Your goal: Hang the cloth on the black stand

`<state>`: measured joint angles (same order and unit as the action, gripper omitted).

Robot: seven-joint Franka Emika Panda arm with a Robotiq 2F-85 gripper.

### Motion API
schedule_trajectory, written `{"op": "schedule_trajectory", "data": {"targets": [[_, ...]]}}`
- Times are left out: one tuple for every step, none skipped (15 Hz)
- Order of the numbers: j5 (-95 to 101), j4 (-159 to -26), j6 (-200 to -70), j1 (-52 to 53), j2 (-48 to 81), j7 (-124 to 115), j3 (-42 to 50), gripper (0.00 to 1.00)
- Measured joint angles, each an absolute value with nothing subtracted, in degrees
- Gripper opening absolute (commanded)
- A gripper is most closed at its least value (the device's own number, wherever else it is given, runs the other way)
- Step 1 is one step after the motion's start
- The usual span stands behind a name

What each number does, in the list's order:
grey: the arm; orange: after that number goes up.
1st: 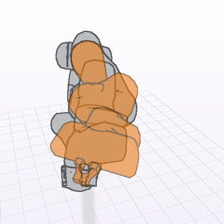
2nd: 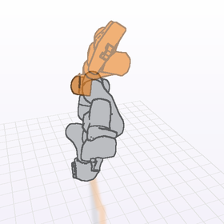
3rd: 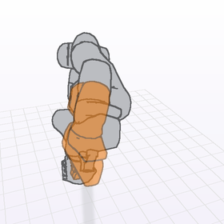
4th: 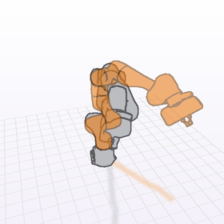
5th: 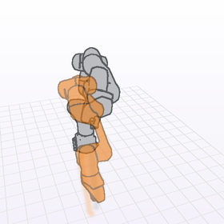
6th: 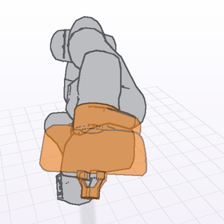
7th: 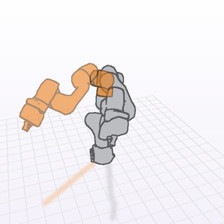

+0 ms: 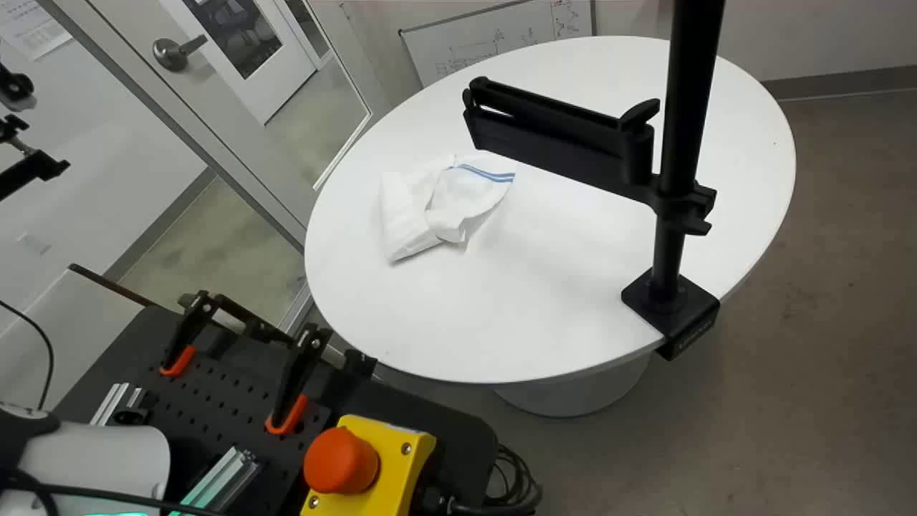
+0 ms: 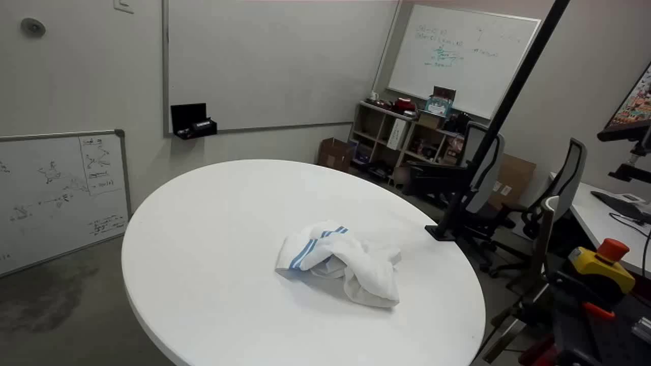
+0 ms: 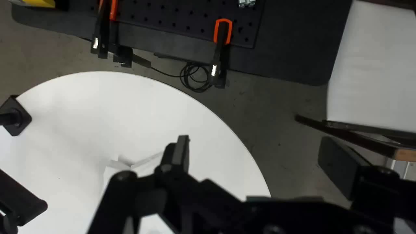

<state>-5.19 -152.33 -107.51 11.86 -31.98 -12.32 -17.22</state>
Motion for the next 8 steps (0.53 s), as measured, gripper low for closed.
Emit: {"op": "schedule_trajectory", "data": {"targets": [[-5.2,-152.3,-107.5,11.9,-32.0,-12.3,-17.2,1.0],[-5.2,-152.3,-107.5,11.9,-32.0,-12.3,-17.2,1.0],[-5.1,-152.3,-107.5,11.9,-32.0,-12.3,-17.2,1.0],[-5.1,-152.3,-107.5,11.9,-32.0,-12.3,-17.1,1.0],[-5.1,-152.3,-107.5,11.9,-32.0,-12.3,-16.9,1.0],[-5.0,-152.4,-107.5,11.9,-32.0,-12.3,-16.8,1.0],[-5.0,-152.4,-107.5,11.9,-32.0,-12.3,-16.6,1.0],[-4.9,-152.4,-107.5,11.8,-32.0,-12.3,-16.3,1.0]]}}
